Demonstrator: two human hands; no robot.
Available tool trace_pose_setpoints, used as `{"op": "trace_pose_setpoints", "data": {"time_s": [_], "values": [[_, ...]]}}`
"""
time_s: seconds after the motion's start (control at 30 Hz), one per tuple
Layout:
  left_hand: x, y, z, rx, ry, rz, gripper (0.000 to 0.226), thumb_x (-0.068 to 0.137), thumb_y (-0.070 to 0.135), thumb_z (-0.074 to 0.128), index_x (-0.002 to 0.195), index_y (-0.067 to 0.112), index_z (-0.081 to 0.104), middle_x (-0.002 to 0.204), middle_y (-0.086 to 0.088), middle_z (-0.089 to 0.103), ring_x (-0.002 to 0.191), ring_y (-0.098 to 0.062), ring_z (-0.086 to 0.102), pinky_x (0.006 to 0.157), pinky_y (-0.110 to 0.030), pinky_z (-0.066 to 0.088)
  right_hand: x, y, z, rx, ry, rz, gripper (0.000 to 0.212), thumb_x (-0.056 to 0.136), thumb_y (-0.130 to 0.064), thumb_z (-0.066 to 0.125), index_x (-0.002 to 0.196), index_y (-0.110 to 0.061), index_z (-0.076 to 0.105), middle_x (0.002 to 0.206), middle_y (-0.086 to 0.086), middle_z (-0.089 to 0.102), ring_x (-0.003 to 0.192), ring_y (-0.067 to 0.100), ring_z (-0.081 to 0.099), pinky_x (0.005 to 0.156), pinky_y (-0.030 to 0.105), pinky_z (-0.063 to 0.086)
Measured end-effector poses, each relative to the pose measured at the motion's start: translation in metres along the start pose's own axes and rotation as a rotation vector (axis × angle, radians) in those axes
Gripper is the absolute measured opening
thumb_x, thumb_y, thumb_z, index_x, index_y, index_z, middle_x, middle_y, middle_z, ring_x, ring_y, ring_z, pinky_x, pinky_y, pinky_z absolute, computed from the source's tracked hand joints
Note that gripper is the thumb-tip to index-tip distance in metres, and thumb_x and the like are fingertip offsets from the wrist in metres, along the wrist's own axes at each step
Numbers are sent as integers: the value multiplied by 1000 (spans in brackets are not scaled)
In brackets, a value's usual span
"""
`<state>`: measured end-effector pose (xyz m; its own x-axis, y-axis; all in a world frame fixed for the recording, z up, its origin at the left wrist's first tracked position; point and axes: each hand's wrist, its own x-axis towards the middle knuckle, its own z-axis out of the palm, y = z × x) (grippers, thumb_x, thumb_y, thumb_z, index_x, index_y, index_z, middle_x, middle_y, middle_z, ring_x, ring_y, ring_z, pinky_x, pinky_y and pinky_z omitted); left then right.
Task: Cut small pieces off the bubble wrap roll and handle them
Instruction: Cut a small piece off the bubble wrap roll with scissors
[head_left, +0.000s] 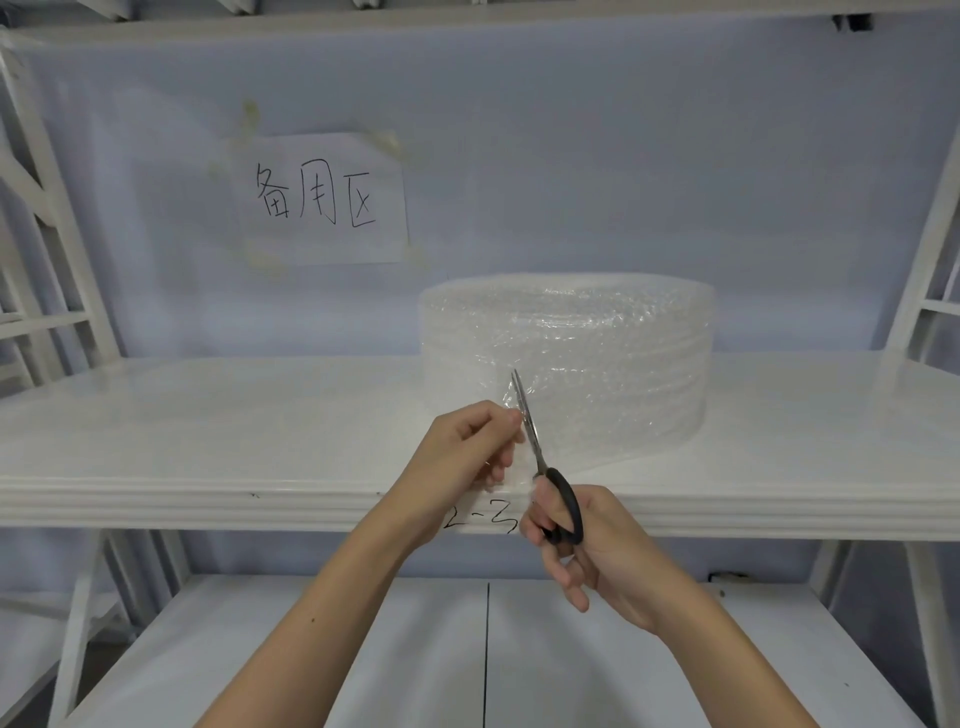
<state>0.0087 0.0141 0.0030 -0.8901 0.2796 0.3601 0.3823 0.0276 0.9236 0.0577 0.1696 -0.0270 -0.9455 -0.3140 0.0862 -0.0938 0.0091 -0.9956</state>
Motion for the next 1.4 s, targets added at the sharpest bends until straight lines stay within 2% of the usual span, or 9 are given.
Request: {"op": "trace_pose_setpoints", "data": {"time_s": [0.2,0.37,0.57,0.7,0.97,1.07,1.13,1.23,1.4], "values": [[-2,2,2,-5,47,-22,24,95,13,54,72,15,60,59,9,55,51,-11,44,52,-23,37,-4,1,-2,57,-3,10,43,94,-35,53,53,-23,55,69,4,50,39,16,43,30,21,34],[-3,3,5,-8,66,-9,27,96,12,52,70,17,58,59,12,54,51,-10,43,51,-20,35,-11,7,-3,48,-39,8,45,71,-63,70,55,-23,58,70,3,50,41,17,44,30,21,37],[-3,1,4,9,39,27,32,95,11,53,65,21,58,61,9,54,53,-10,43,51,-17,36,-10,12,-1,48,-29,15,39,72,-56,68,57,-21,60,74,6,51,42,18,45,30,22,37],[-3,-1,5,31,25,48,37,94,6,54,62,25,60,59,9,55,52,-8,44,52,-15,38,-2,5,-1,86,-7,-7,49,67,-62,68,67,-13,61,75,5,55,40,18,45,29,21,36],[-4,-3,5,18,14,84,33,95,5,54,66,19,60,57,10,54,51,-7,44,52,-15,38,2,-6,2,36,10,-25,45,69,-64,68,55,-22,60,76,7,60,34,16,43,29,19,31],[-4,-4,4,22,2,92,39,95,4,54,63,25,61,56,10,54,51,-6,45,53,-16,38,1,-12,2,-29,43,-26,43,72,-62,59,50,-25,58,59,18,53,27,16,37,31,18,29],[-4,-5,5,24,-2,93,43,95,4,54,60,29,61,56,10,54,52,-6,45,53,-16,38,2,-14,2,-70,53,-24,43,72,-62,57,48,-27,58,44,13,46,27,17,34,31,18,29],[-4,-6,5,40,-15,96,40,95,6,54,62,27,61,57,9,54,52,-6,45,54,-16,39,3,-18,2,-86,53,-26,44,70,-64,57,48,-26,59,39,8,45,28,19,34,31,19,29],[-6,-7,5,65,-75,106,21,97,6,55,79,6,64,66,-5,62,57,-7,49,56,-17,39,3,-29,2,-31,43,-64,41,76,-53,53,55,-18,58,41,-6,52,24,10,38,27,16,26]]}}
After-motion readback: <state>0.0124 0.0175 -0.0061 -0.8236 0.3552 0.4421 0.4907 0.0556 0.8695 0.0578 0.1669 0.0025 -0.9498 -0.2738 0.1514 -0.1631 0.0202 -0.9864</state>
